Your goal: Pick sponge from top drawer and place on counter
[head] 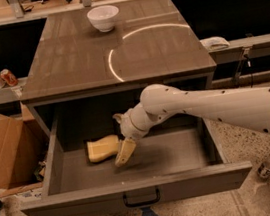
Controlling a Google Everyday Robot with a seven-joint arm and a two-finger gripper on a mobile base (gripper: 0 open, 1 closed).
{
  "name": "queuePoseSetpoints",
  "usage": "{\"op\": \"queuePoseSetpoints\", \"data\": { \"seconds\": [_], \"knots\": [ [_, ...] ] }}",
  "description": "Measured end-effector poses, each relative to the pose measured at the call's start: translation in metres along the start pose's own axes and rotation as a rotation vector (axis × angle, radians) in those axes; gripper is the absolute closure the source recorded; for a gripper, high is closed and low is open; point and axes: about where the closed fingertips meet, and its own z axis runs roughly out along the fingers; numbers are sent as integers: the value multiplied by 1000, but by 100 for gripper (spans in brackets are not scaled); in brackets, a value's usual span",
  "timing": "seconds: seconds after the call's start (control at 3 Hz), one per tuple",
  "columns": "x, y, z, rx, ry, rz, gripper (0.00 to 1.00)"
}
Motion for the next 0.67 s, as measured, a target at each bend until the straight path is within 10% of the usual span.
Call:
{"op": "queuePoseSetpoints", "data": {
  "seconds": [0.67],
  "knots": [
    [-7, 6, 15, -66, 1, -6, 9]
  ]
}}
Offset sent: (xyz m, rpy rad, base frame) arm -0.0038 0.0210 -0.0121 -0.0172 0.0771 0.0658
